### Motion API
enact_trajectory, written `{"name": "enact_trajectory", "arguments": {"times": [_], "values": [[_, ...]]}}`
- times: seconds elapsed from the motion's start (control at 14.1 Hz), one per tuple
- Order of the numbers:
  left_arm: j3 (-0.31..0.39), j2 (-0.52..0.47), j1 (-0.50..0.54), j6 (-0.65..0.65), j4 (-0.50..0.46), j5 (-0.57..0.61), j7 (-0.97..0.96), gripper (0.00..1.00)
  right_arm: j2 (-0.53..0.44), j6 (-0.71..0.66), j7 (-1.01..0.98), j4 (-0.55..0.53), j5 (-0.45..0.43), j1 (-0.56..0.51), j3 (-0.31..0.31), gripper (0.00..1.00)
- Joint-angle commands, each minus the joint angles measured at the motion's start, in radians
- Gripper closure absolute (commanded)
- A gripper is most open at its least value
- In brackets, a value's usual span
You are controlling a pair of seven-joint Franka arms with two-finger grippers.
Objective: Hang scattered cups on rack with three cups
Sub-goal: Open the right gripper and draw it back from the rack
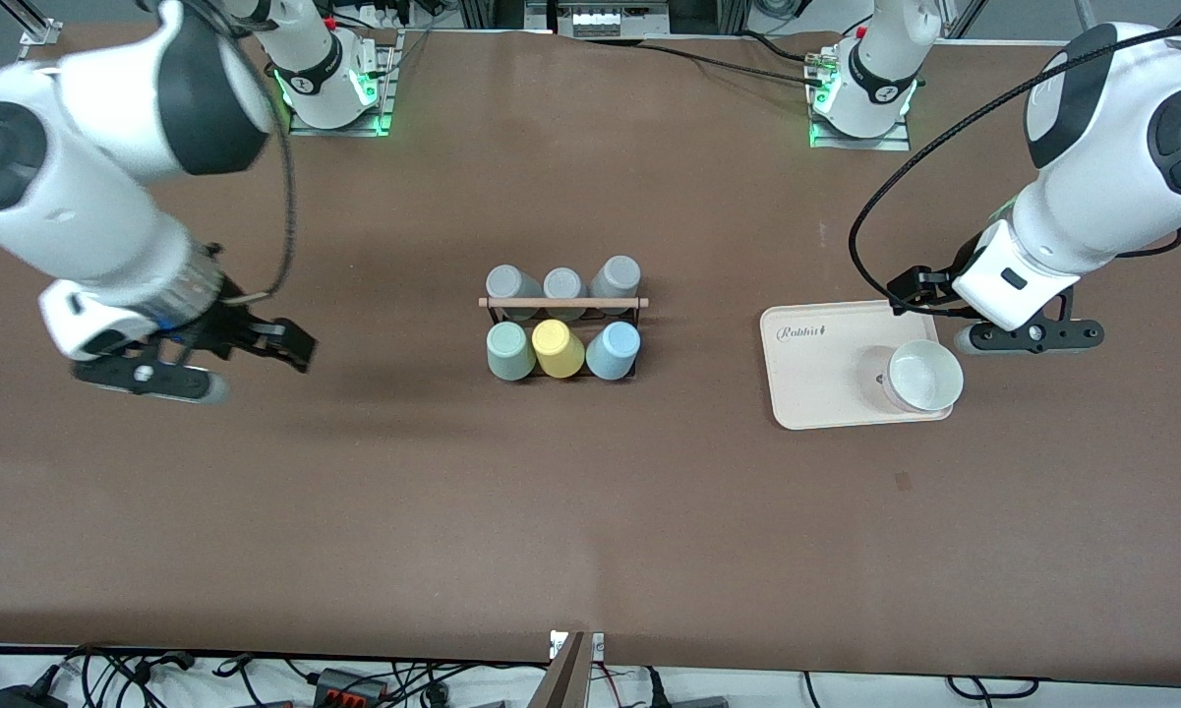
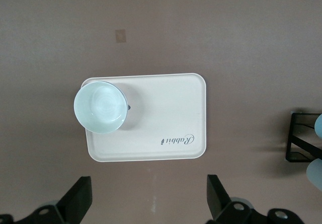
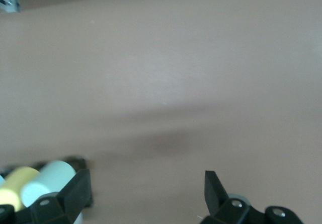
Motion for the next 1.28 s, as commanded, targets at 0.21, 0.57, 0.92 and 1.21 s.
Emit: {"name": "enact_trajectory", "arguments": {"times": [0.21, 0.57, 0.92, 1.21], "values": [[-0.009, -0.024, 0.007, -0.002, -0.024, -0.008, 0.011, 0.00, -0.131, -0.063, -0.271, -0.087, -0.010, -0.149, 0.011, 0.00], [-0.009, -0.024, 0.007, -0.002, -0.021, -0.008, 0.018, 0.00, -0.338, 0.018, -0.306, -0.356, -0.015, -0.165, 0.009, 0.00], [-0.009, -0.024, 0.007, -0.002, -0.023, -0.008, 0.021, 0.00, -0.321, -0.006, -0.311, -0.326, -0.012, -0.177, 0.005, 0.00], [-0.011, -0.026, 0.005, -0.003, -0.026, -0.008, 0.021, 0.00, -0.268, -0.064, -0.292, -0.233, -0.006, -0.186, -0.003, 0.00]]}}
